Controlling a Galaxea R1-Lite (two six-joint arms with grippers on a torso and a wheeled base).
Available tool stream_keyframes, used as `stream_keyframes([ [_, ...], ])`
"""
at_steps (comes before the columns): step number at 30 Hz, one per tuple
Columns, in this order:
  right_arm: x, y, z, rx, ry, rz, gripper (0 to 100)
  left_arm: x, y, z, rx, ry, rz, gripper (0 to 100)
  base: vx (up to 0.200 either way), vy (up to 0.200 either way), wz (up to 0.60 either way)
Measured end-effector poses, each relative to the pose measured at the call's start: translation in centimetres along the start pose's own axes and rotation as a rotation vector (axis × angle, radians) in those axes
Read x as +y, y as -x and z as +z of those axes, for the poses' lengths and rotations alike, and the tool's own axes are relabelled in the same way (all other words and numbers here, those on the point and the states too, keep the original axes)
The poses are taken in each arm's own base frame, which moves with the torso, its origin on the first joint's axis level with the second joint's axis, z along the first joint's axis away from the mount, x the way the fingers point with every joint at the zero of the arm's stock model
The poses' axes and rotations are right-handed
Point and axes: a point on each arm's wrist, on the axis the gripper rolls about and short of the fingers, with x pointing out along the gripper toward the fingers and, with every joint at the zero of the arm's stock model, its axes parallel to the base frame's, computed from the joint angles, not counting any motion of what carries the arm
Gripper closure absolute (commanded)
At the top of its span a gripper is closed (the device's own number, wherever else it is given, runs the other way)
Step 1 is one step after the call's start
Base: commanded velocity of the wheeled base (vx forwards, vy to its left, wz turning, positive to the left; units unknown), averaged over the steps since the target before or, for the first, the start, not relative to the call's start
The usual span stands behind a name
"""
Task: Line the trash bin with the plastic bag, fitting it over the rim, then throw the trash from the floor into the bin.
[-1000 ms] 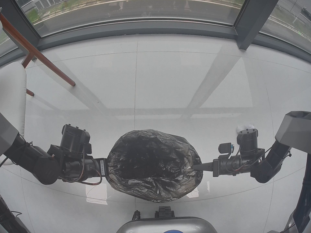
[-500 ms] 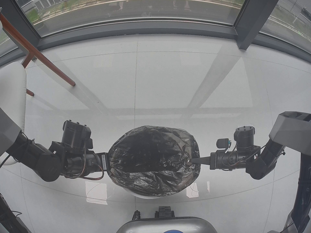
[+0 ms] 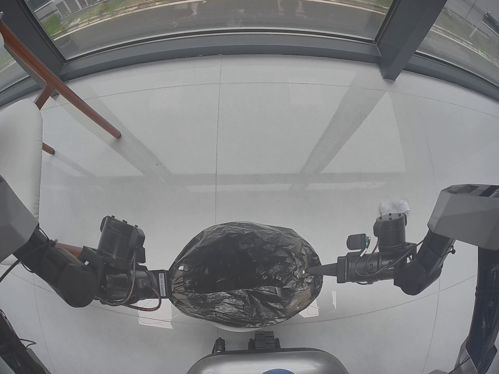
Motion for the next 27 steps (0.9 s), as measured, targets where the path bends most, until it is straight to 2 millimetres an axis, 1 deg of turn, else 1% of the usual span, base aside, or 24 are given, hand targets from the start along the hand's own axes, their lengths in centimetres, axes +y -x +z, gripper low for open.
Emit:
stream_keyframes([
  [9,0.0,-0.1,0.1,-0.039,0.044,0.019,100,0.2,0.1,-0.4,0.01,0.0,0.003,100,0.0,0.0,0.0],
  [14,-0.1,0.0,-0.8,-0.039,0.049,0.023,100,0.1,0.2,-0.5,0.008,-0.004,-0.001,100,0.0,0.0,0.0],
  [15,-0.1,0.0,-1.0,-0.039,0.05,0.023,0,0.0,0.2,-0.5,0.008,-0.006,-0.002,100,0.0,0.0,0.0],
  [21,-0.2,0.0,-1.9,-0.03,0.044,0.023,0,-0.1,0.3,-0.5,0.005,-0.008,-0.005,100,0.0,0.0,0.0],
  [27,0.1,0.7,-3.2,-0.004,0.021,0.015,0,-0.3,0.9,-0.8,0.005,-0.017,-0.016,100,0.0,0.0,0.0],
])
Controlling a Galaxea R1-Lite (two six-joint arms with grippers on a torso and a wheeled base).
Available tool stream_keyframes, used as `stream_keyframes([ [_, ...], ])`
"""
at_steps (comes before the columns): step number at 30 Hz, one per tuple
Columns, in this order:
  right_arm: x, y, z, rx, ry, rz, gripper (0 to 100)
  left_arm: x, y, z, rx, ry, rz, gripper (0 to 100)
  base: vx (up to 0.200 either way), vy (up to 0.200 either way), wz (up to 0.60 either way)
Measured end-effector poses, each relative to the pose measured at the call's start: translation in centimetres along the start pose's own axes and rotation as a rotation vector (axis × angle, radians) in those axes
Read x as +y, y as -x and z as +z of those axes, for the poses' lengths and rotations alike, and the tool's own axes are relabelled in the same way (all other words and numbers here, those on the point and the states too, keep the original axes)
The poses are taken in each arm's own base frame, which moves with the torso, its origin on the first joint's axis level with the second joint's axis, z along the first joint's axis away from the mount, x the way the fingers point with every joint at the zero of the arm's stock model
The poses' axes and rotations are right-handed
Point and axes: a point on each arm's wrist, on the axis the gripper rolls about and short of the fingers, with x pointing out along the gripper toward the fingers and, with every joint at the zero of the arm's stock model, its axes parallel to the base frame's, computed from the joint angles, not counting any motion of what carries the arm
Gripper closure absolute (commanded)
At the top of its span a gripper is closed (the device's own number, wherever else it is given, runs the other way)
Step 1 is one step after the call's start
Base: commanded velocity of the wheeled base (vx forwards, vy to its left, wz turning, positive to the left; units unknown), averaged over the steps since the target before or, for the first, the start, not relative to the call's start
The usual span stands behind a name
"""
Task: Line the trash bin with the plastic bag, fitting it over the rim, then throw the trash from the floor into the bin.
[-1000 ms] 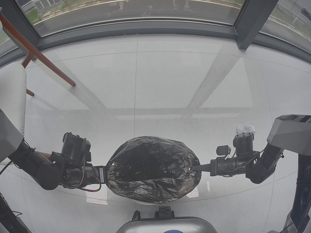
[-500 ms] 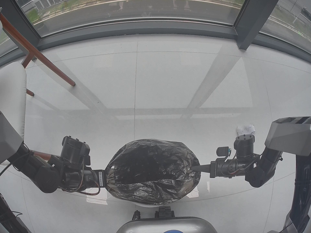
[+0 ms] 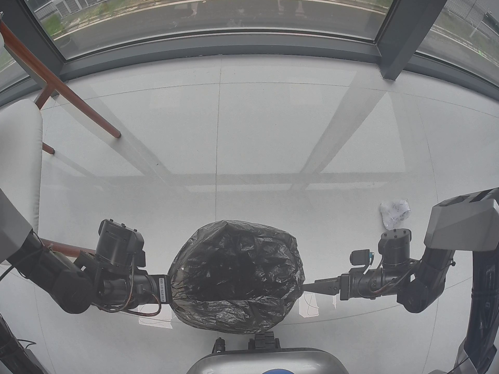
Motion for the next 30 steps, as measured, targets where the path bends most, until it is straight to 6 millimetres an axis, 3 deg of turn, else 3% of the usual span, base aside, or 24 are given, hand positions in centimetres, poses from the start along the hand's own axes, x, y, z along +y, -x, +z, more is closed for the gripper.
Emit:
stream_keyframes([
  [10,1.7,1.6,-0.2,-0.006,0.011,0.004,0,-0.9,2.1,-2.2,0.018,-0.039,-0.043,100,0.0,0.0,0.0],
  [24,3.3,2.7,0.1,-0.021,0.034,0.018,0,0.0,3.2,-4.9,0.066,-0.055,0.0,100,0.0,0.0,0.0],
  [25,3.3,2.7,0.1,-0.021,0.034,0.018,0,0.0,3.2,-5.0,0.068,-0.057,0.001,0,0.0,0.0,0.0],
  [30,3.4,2.8,0.1,-0.024,0.036,0.017,0,-0.1,3.3,-5.4,0.078,-0.067,-0.002,0,0.0,0.0,0.0],
])
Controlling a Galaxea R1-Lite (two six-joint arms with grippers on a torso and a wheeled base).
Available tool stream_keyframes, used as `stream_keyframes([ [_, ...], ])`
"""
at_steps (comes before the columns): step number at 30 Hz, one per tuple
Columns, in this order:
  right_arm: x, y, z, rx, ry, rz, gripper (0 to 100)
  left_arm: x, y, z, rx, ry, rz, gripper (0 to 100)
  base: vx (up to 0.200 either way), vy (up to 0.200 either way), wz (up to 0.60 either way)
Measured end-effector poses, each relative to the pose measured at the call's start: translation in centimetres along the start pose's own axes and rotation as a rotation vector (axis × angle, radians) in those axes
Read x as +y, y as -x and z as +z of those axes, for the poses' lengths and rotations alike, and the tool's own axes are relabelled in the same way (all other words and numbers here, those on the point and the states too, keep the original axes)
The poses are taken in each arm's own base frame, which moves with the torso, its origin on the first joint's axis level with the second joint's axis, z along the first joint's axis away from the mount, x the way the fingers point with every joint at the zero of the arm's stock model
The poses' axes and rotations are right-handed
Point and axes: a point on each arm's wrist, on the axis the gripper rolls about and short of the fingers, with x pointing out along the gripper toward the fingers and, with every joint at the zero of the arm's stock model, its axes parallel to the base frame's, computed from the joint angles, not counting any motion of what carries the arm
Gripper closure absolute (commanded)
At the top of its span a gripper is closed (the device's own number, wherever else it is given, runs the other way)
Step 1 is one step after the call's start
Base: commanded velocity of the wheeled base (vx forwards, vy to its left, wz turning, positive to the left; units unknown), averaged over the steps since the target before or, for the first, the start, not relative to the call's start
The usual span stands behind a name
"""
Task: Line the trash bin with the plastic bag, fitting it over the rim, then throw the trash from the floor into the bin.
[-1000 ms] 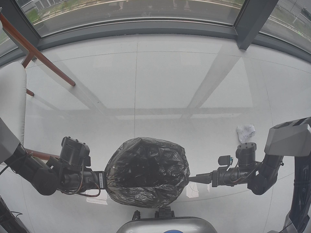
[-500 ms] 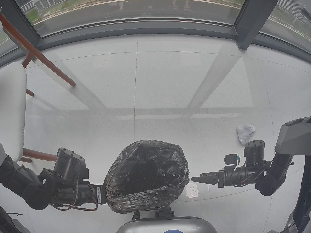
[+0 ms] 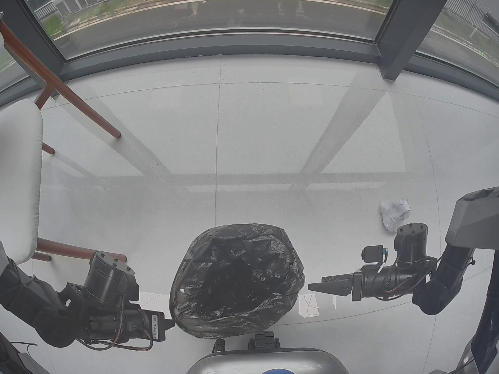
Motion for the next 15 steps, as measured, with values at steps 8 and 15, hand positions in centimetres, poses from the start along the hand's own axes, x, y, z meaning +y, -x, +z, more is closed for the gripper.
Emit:
stream_keyframes([
  [8,0.1,0.8,-1.1,0.023,-0.023,-0.019,0,-0.1,0.0,-0.1,0.0,-0.005,0.0,0,0.0,0.0,0.0],
  [15,-1.1,2.6,-1.5,0.003,-0.019,-0.075,0,-0.5,0.1,0.9,-0.04,0.029,-0.018,0,0.0,0.0,0.0],
])
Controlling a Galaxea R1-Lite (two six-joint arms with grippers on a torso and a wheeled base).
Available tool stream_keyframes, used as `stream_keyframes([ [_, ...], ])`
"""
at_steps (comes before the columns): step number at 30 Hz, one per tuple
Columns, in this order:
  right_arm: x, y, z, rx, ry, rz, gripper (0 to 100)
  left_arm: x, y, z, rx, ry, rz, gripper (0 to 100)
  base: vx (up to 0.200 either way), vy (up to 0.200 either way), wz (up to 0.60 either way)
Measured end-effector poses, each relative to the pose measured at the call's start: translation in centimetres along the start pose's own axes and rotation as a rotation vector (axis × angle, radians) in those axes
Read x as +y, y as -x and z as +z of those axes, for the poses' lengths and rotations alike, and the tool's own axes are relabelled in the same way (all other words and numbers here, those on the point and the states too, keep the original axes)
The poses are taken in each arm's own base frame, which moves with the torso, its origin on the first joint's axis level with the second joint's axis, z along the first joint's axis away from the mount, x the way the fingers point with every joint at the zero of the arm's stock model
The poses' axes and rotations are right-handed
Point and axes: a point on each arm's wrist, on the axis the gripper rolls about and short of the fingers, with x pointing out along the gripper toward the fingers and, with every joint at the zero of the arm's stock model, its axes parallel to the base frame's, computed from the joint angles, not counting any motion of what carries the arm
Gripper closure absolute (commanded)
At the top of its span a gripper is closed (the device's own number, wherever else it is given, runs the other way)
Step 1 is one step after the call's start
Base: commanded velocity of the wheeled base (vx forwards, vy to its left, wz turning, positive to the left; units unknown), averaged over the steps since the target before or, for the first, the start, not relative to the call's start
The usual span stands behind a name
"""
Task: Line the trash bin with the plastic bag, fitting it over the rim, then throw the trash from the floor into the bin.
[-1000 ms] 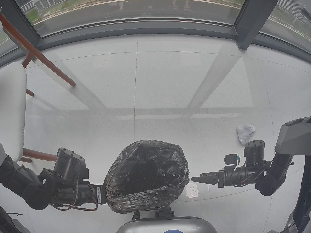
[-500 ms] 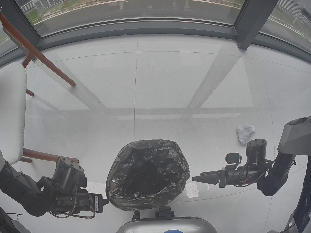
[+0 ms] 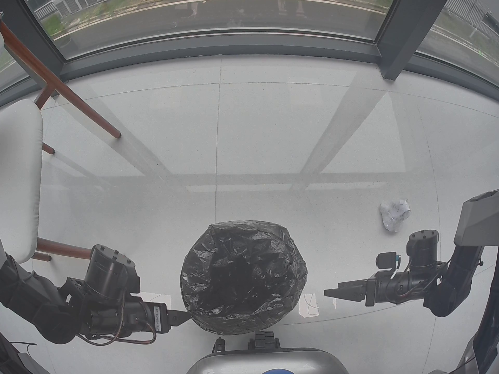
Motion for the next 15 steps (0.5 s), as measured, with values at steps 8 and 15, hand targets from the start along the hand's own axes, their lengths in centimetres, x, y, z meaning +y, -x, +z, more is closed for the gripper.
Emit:
stream_keyframes([
  [8,-0.3,0.6,2.0,-0.063,0.068,-0.013,0,-1.3,0.2,2.3,-0.13,0.048,-0.081,0,0.0,0.0,0.0],
  [15,1.0,-0.7,4.5,-0.075,0.104,0.004,0,-2.2,-0.8,3.9,-0.173,0.044,-0.108,0,0.0,0.0,0.0],
])
